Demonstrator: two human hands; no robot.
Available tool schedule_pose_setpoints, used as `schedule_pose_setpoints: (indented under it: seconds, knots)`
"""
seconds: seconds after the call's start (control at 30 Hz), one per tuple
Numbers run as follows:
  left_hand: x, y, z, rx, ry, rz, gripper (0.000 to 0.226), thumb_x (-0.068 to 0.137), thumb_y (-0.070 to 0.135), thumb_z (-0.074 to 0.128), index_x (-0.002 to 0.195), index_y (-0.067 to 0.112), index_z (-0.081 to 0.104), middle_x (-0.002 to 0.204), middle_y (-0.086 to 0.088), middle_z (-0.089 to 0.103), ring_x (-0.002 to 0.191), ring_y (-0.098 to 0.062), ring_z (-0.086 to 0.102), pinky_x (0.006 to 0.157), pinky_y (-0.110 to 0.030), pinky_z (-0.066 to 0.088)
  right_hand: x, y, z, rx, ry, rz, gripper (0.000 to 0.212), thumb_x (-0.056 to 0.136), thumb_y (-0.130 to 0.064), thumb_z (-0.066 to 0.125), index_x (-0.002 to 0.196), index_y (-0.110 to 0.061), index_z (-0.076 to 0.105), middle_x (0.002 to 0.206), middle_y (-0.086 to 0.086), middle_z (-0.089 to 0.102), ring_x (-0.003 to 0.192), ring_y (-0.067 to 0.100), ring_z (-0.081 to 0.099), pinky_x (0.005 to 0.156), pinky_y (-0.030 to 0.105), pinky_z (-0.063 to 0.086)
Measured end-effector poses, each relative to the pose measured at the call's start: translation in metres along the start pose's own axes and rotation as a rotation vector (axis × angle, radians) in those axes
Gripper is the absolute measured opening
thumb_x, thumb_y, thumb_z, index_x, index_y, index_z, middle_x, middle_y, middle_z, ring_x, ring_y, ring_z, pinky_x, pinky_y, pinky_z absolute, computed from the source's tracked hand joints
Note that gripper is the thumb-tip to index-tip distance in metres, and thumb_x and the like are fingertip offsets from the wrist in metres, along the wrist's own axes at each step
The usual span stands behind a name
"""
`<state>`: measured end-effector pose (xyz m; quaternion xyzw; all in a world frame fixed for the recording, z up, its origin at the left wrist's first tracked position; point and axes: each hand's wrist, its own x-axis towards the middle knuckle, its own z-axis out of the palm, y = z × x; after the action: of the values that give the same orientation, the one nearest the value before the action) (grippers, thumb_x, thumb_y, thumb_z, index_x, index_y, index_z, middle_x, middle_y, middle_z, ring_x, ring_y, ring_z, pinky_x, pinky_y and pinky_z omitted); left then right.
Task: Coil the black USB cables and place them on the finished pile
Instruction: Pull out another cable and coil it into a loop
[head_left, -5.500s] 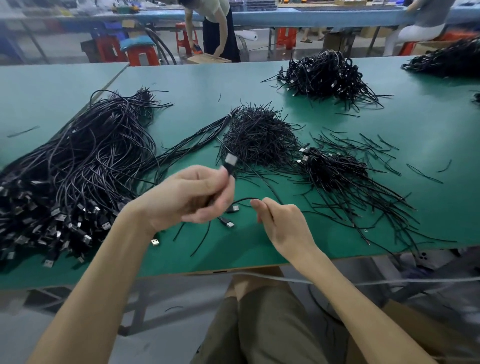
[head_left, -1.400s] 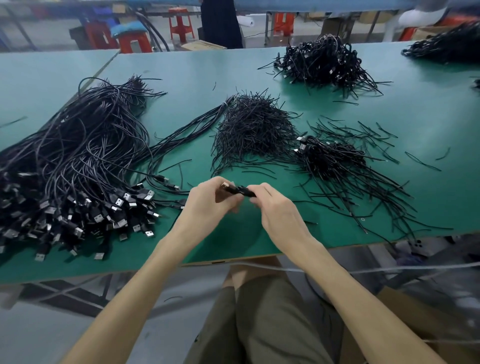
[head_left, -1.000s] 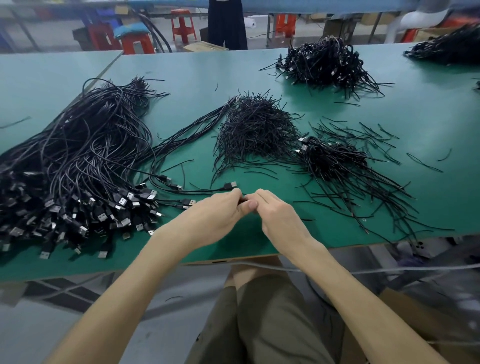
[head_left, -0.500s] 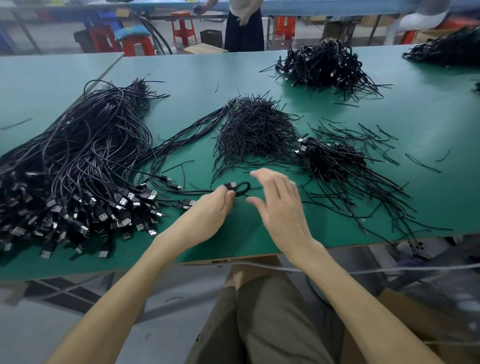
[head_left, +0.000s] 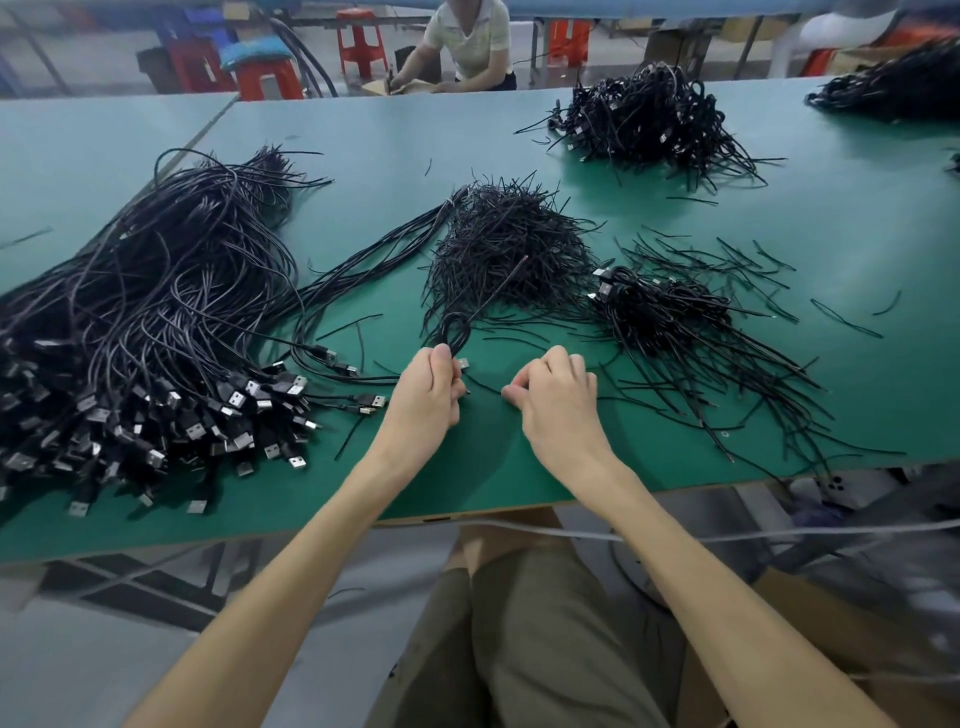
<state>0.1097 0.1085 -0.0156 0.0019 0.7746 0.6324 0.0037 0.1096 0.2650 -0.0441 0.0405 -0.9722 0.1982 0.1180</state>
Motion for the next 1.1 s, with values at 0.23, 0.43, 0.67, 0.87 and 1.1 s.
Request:
schedule_pose_setpoints:
  seconds: [0.23, 0.43, 0.67, 0.87, 1.1]
  knots:
    - [0.003, -0.01, -0.003, -0.021, 0.015, 0.01, 0.034, 0.112, 0.028, 0.027, 0.087, 0.011, 0.041, 0.061, 0.008, 0.038, 0.045, -0.01, 0.027, 0.043, -0.017, 0.027, 0.002, -0.003, 0.002, 0.085, -0.005, -0.056, 0.03, 0.101, -0.045, 0.053, 0.112, -0.017, 0.056, 0.113, 0.002, 0.047, 0.105, 0.021, 0.042, 0.094, 0.037, 0.037]
    - [0.002, -0.009, 0.008, -0.015, -0.009, 0.001, 0.037, 0.112, 0.028, 0.029, 0.082, 0.012, 0.04, 0.058, 0.011, 0.037, 0.048, -0.01, 0.027, 0.044, -0.018, 0.028, 0.002, 0.0, 0.001, 0.05, -0.055, -0.047, 0.024, 0.104, -0.036, 0.052, 0.105, -0.015, 0.062, 0.109, 0.002, 0.049, 0.104, 0.022, 0.041, 0.093, 0.036, 0.035]
    - [0.004, -0.007, 0.003, -0.002, 0.017, -0.035, 0.033, 0.111, 0.025, 0.03, 0.083, 0.01, 0.04, 0.063, 0.006, 0.038, 0.048, -0.012, 0.027, 0.044, -0.017, 0.028, 0.002, 0.007, -0.013, 0.749, 0.147, 0.252, 0.016, 0.106, -0.021, 0.049, 0.094, -0.012, 0.052, 0.092, -0.006, 0.05, 0.084, 0.011, 0.045, 0.076, 0.026, 0.032]
    - [-0.005, -0.01, 0.018, 0.389, 0.007, 0.116, 0.04, 0.109, 0.041, 0.03, 0.088, 0.01, 0.044, 0.07, -0.004, 0.053, 0.062, -0.024, 0.045, 0.061, -0.046, 0.04, -0.002, 0.003, -0.018, 0.846, -0.043, 0.132, 0.017, 0.106, -0.024, 0.052, 0.093, -0.013, 0.056, 0.074, -0.004, 0.053, 0.063, 0.006, 0.044, 0.062, 0.016, 0.038]
    - [-0.004, -0.009, 0.031, 0.257, -0.024, 0.124, 0.039, 0.11, 0.04, 0.031, 0.085, 0.014, 0.046, 0.073, 0.004, 0.049, 0.062, -0.016, 0.042, 0.063, -0.043, 0.041, 0.0, 0.006, -0.016, 0.799, -0.072, 0.127, 0.02, 0.106, -0.028, 0.052, 0.097, -0.011, 0.059, 0.076, -0.008, 0.055, 0.067, 0.006, 0.048, 0.062, 0.013, 0.038]
